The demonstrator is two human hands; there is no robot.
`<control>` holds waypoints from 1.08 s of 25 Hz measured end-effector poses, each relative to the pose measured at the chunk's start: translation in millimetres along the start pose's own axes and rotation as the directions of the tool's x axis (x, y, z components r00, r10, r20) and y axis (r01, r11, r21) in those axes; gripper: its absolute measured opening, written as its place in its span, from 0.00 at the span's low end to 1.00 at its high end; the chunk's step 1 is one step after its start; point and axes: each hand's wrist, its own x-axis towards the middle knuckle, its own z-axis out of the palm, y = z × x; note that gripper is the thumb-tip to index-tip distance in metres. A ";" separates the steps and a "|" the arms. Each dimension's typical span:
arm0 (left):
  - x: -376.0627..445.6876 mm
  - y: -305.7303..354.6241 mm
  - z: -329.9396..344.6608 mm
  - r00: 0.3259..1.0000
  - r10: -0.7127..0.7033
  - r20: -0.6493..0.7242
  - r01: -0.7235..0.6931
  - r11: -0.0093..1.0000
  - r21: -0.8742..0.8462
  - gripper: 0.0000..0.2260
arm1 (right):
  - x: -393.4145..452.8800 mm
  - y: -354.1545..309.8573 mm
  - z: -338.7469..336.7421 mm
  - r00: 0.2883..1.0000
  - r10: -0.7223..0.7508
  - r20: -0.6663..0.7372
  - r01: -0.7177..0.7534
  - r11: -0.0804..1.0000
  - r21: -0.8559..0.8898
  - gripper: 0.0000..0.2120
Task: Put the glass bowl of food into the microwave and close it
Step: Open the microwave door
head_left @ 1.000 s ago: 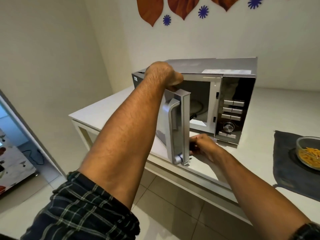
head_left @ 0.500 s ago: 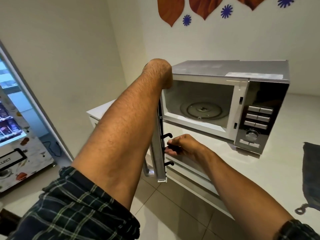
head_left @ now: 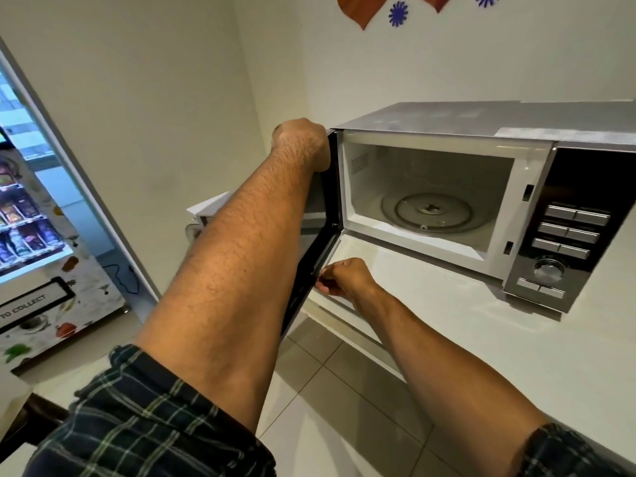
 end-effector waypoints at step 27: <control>1.6 -43.5 59.4 0.952 -0.200 -0.230 0.058 0.860 -0.507 0.10 | 17.6 22.7 60.2 0.926 0.023 0.377 0.055 0.979 -0.194 0.28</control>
